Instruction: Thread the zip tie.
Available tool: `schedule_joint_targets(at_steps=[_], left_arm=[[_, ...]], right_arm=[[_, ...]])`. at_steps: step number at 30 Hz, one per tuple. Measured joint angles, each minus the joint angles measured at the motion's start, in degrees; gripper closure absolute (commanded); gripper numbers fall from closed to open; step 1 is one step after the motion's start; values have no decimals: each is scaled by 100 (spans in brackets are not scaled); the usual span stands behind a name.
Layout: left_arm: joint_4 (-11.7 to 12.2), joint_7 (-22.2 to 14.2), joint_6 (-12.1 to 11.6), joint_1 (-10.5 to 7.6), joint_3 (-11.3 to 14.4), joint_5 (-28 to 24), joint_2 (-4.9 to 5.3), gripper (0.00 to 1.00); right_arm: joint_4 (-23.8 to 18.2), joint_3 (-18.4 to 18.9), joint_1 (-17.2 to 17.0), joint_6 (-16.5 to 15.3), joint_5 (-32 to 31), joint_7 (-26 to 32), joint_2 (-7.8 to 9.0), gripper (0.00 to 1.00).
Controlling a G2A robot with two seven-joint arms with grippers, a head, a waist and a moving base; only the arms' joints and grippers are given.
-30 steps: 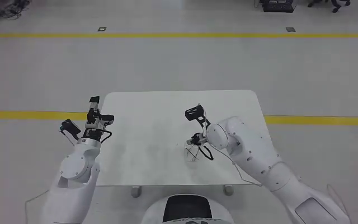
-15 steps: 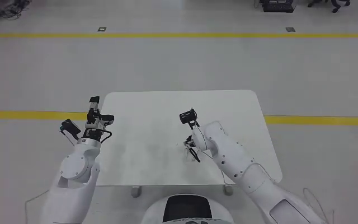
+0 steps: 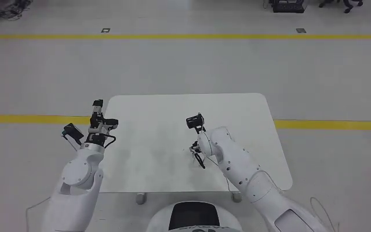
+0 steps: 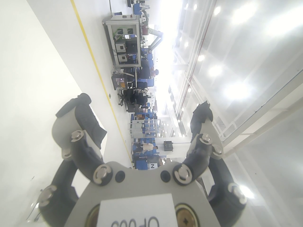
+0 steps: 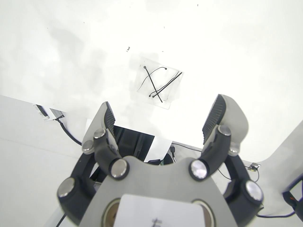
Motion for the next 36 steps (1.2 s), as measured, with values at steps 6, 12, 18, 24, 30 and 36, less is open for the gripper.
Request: schedule_joint_targets(at_steps=[6, 12, 18, 24, 30, 36], left_arm=[[0, 0, 0, 0, 0, 0, 0, 0], [0, 0, 0, 0, 0, 0, 0, 0], [0, 0, 0, 0, 0, 0, 0, 0], [0, 0, 0, 0, 0, 0, 0, 0], [0, 0, 0, 0, 0, 0, 0, 0], [0, 0, 0, 0, 0, 0, 0, 0]], right_arm=[[437, 202, -38, 0, -295, -93, -256, 0], [932, 319, 26, 0, -416, -64, -650, 0], [1047, 203, 21, -76, -384, -208, -813, 0], [1045, 225, 20, -143, -359, -219, -806, 0], [1045, 225, 20, -142, -359, -219, -806, 0], [1062, 503, -146, -1060, 2, -576, -703, 0]])
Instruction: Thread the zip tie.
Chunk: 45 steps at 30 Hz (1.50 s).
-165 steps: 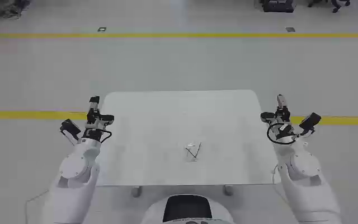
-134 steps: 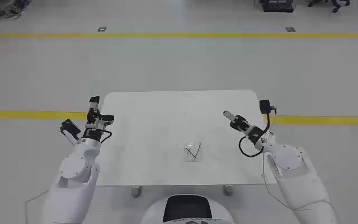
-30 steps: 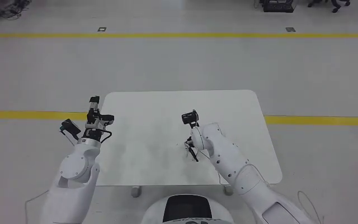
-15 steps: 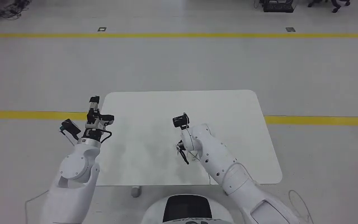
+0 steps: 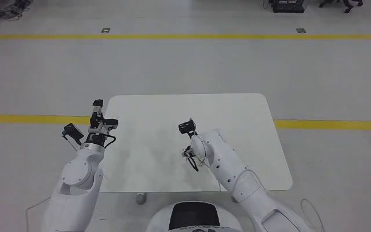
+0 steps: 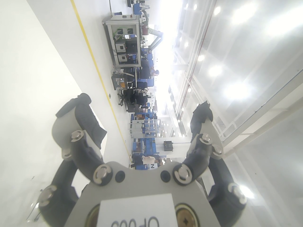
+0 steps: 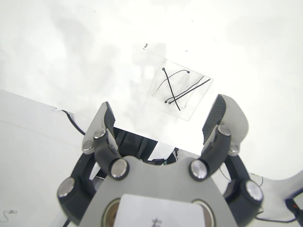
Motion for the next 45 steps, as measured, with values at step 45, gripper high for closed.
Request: schedule_joint_targets(at_steps=[45], left_arm=[[0, 0, 0, 0, 0, 0, 0, 0]], right_arm=[[546, -29, 201, -2323, 210, 41, 229, 0]])
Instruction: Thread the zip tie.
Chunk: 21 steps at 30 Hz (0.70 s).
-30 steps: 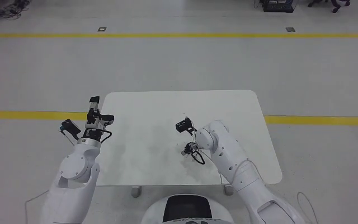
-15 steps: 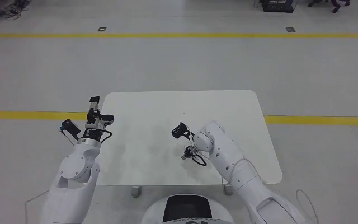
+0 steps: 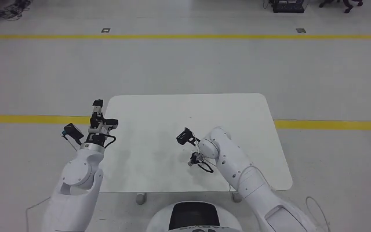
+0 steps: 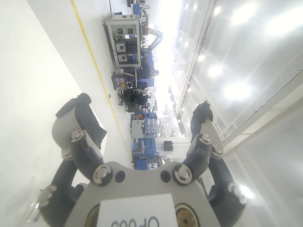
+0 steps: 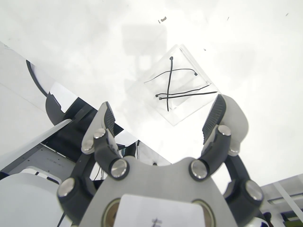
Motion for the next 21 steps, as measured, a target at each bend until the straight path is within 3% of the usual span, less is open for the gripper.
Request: schedule_joint_targets(at_steps=[6, 7, 10, 11, 21], left_arm=[[0, 0, 0, 0, 0, 0, 0, 0], [0, 0, 0, 0, 0, 0, 0, 0], [0, 0, 0, 0, 0, 0, 0, 0], [0, 0, 0, 0, 0, 0, 0, 0], [0, 0, 0, 0, 0, 0, 0, 0]], right_arm=[[-182, -40, -79, 93, -220, -20, 47, 0], [-222, -41, -85, 106, -232, 18, 55, 6], [-296, -24, -103, 128, -238, 58, 79, 47], [-306, -17, -111, 134, -236, 58, 86, 53], [-152, -24, -107, 96, -121, -125, 134, 55]])
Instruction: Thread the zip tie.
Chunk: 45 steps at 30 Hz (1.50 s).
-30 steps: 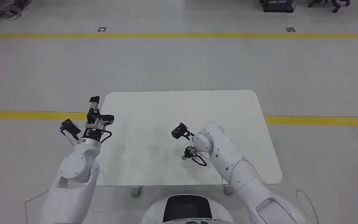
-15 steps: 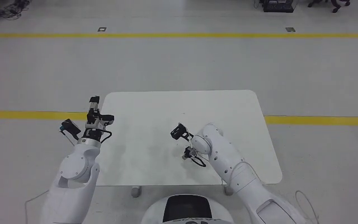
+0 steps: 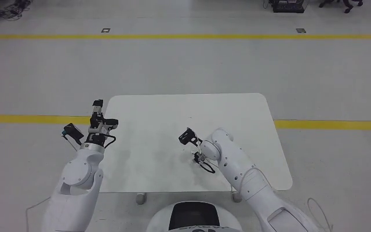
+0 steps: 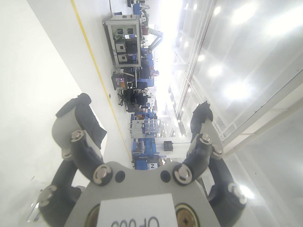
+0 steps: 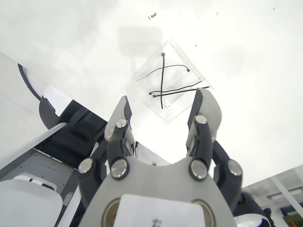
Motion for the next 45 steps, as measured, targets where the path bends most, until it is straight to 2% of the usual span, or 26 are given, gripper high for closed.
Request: schedule_joint_targets(at_steps=[12, 24, 45], left_arm=[[0, 0, 0, 0, 0, 0, 0, 0], [0, 0, 0, 0, 0, 0, 0, 0], [0, 0, 0, 0, 0, 0, 0, 0]], right_arm=[[503, -174, 155, 93, 134, -344, -15, 67], [912, -375, 291, 153, 220, -547, -40, 74], [1541, -779, 563, 471, 252, -864, -160, 87]])
